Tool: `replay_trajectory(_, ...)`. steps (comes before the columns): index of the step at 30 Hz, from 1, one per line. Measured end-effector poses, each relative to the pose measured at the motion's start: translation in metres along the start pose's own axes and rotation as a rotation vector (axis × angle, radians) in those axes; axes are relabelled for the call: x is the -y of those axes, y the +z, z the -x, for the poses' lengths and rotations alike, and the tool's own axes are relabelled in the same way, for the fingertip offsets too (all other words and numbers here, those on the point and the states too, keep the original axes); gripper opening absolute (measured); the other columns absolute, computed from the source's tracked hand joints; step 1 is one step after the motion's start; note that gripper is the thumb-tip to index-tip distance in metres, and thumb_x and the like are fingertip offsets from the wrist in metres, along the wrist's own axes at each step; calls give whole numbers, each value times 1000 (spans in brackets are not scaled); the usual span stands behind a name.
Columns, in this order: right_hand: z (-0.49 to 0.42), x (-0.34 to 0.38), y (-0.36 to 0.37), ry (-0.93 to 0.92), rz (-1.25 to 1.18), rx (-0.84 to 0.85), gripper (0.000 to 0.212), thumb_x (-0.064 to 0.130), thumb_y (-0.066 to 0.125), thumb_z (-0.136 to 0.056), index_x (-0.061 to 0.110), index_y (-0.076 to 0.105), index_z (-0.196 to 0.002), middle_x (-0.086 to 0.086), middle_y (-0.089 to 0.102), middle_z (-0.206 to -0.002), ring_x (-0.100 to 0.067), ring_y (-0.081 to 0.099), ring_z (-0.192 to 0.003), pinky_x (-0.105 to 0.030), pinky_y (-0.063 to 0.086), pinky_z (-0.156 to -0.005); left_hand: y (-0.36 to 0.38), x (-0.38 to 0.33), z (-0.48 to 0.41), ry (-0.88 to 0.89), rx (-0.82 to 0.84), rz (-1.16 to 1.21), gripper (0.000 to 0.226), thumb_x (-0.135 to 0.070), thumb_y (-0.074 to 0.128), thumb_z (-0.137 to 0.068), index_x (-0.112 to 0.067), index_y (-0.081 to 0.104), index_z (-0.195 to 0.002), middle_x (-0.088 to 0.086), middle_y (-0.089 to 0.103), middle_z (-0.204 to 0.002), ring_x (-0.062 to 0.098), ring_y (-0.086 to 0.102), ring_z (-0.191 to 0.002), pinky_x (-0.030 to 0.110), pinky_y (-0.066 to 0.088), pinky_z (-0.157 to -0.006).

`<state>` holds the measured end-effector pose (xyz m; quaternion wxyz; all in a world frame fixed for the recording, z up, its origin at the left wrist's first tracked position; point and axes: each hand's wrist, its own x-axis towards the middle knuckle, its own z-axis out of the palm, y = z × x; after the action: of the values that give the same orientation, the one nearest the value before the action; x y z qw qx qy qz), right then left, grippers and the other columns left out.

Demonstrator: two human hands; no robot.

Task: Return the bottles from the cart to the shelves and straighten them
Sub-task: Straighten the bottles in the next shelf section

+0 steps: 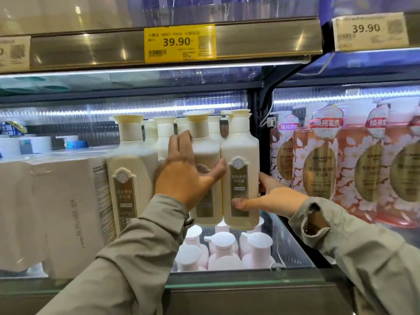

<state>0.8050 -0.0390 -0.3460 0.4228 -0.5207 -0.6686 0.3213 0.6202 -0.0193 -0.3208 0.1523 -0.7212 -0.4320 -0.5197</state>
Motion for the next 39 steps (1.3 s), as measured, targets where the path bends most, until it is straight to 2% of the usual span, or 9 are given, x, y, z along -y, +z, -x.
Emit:
replay_trajectory(5,1,2,-2,-25,1,11,60,11,79,-73,21,47,-122,11,64,-98,5,59,-85,-1,44,-62,-4,-2,-5,-62,33,-6,71,-68,57,-70,-12,44,-112,-2,37,-98,16,39,-79,26,33,-73)
replay_trajectory(11,2,0,-3,-70,27,42,49,10,79,-72,30,53,-108,9,68,-98,-2,63,-90,-11,49,-77,-13,-7,-3,-86,107,-51,53,-62,57,-75,-21,37,-102,0,43,-96,17,43,-77,26,34,-70)
replay_trajectory(17,3,-1,-2,-113,25,56,60,22,87,-58,31,56,-108,7,72,-97,-6,66,-93,-18,49,-81,-27,-14,-3,-65,85,-185,66,-65,55,-71,-11,45,-109,3,47,-95,29,55,-91,35,42,-74)
replay_trajectory(21,3,-2,1,-111,53,68,73,39,86,-45,32,55,-112,6,72,-100,-8,67,-95,-25,51,-87,-37,-16,-2,-37,100,-239,70,-67,47,-69,-11,46,-110,1,42,-90,25,50,-86,29,34,-70)
replay_trajectory(26,9,1,7,-176,7,65,57,18,87,-61,29,57,-108,5,72,-95,-2,68,-87,-14,52,-72,-56,-17,4,-41,95,-329,73,-73,41,-64,-13,46,-107,0,40,-88,23,44,-79,29,30,-68)
replay_trajectory(29,13,4,12,-202,24,87,59,33,82,-52,34,56,-105,12,71,-95,2,67,-87,-11,51,-70,-63,-13,9,-37,70,-485,79,-82,28,-61,-17,45,-103,-3,38,-89,21,47,-76,29,30,-63)
replay_trajectory(33,14,3,16,-222,28,83,59,37,81,-52,35,57,-105,16,72,-94,0,68,-89,-13,51,-72,-53,0,17,39,-61,-431,74,-82,30,-71,-13,50,-86,6,47,-84,19,34,-77,29,29,-57)
replay_trajectory(36,14,2,18,-236,31,72,60,37,82,-52,34,57,-107,17,72,-97,-4,69,-90,-15,52,-74,-42,10,21,65,-180,-395,73,-78,37,-70,-9,57,-85,13,51,-102,24,29,-92,35,35,-66)
replay_trajectory(39,16,3,17,-247,37,82,60,38,82,-51,34,57,-106,18,72,-95,-4,69,-89,-15,53,-74,-38,13,24,47,-229,-396,76,-79,36,-71,-11,60,-97,9,44,-116,25,28,-101,36,24,-75)
